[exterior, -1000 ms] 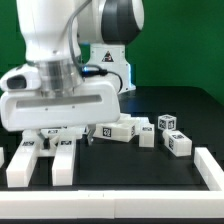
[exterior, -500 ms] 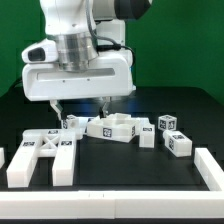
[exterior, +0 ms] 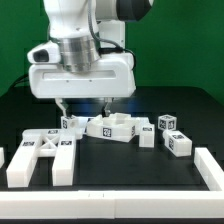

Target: Assemble chair

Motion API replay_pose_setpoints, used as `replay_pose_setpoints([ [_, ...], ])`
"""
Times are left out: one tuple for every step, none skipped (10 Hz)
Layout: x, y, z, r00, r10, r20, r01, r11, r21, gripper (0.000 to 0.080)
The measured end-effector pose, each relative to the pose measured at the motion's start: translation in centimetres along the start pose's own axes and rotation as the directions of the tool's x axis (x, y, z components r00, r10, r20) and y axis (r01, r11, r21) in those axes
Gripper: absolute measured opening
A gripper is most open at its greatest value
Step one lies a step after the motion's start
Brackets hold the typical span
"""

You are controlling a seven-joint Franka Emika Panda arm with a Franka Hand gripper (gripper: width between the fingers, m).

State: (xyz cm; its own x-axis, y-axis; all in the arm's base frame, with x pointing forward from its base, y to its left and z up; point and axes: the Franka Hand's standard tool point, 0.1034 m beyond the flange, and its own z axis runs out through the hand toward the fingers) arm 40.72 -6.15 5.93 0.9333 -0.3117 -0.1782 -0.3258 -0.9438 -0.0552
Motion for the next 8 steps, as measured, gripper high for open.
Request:
replay_pose_setpoints([
  [0.5,-0.2,-0.4,0.999,0.045,-0.016,-0.045,0.999,0.001,0.0649],
  [-0.7,-0.9,1.0,0.997,0.045,-0.060,-0.046,0.999,-0.011,0.0649],
  [-2.8,-0.6,1.9,1.000,0.024,-0.011,-0.024,1.000,-0.018,0.0649],
  [-1.9,-0.6,1.4,0.999,0.027,-0.026,-0.027,1.000,-0.015,0.0649],
  [-2.0,-0.6,1.7,0.999,0.031,-0.024,-0.032,0.999,-0.015,0.0649],
  [-2.9,-0.2,2.5,0.994,0.113,-0.001,-0.113,0.994,0.010,0.0649],
  [-4.6,0.0,3.5,0.987,0.159,0.022,-0.159,0.987,0.017,0.0649],
  [-6.0,0.0,4.6,0.983,0.182,0.031,-0.183,0.983,0.015,0.0649],
])
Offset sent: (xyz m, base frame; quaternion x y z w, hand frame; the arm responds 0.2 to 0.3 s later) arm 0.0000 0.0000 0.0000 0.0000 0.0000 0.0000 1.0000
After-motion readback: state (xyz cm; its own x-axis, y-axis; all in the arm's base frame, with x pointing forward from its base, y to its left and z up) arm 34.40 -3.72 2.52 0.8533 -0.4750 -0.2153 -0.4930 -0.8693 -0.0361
